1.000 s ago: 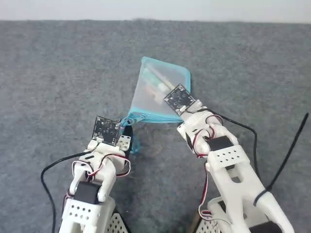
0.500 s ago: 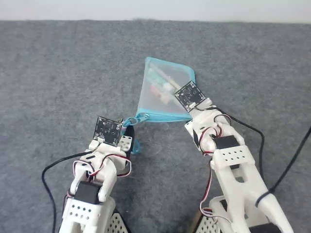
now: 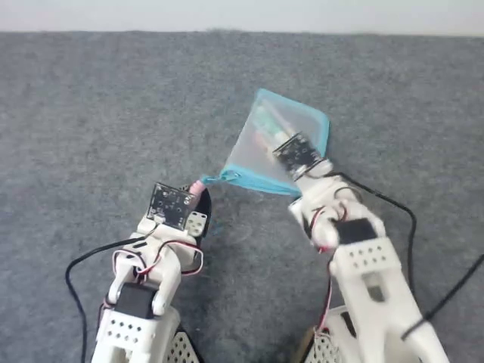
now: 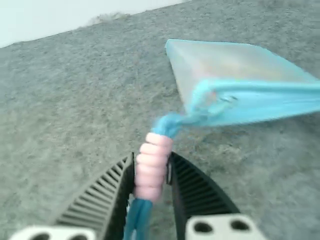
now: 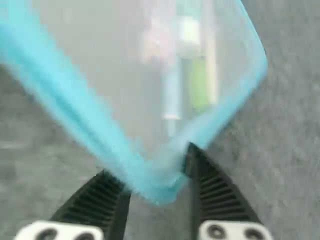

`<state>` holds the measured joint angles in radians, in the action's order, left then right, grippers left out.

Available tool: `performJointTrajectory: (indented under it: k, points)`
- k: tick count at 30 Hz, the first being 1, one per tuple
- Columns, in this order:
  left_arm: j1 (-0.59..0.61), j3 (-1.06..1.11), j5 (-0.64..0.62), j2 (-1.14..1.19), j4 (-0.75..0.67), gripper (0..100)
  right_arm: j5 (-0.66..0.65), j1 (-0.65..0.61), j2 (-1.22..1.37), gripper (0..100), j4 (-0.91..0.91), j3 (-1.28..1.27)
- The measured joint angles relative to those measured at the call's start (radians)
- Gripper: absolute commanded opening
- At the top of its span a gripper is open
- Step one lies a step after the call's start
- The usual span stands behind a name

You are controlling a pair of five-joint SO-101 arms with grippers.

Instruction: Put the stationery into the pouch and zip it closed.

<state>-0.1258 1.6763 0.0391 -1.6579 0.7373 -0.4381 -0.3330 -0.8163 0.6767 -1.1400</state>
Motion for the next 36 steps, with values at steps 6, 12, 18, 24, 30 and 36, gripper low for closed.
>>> performJointTrajectory:
  k: [6, 12, 18, 24, 30, 36]
  points:
    - [-0.028, 0.000, 0.005, 0.000, 0.000, 5, -0.049, -0.232, -0.175, 18.4, -0.011, -0.140]
    - [-0.029, 0.000, 0.005, 0.000, 0.000, 5, -0.071, -0.267, -0.218, 13.2, -0.077, -0.189]
    - [-0.029, 0.000, 0.005, 0.000, 0.000, 25, -0.075, -0.141, -0.219, 22.1, -0.035, -0.189]
    - [-0.077, -0.026, 0.005, 0.000, 0.103, 37, -0.023, 0.014, -0.219, 26.4, 0.058, -0.189]
    - [-0.106, -0.048, 0.026, -0.002, 0.160, 36, 0.097, -0.054, -0.219, 26.4, 0.110, -0.189]
    - [-0.106, -0.048, 0.052, -0.002, 0.160, 36, 0.239, -0.124, -0.238, 39.3, 0.226, -0.160]
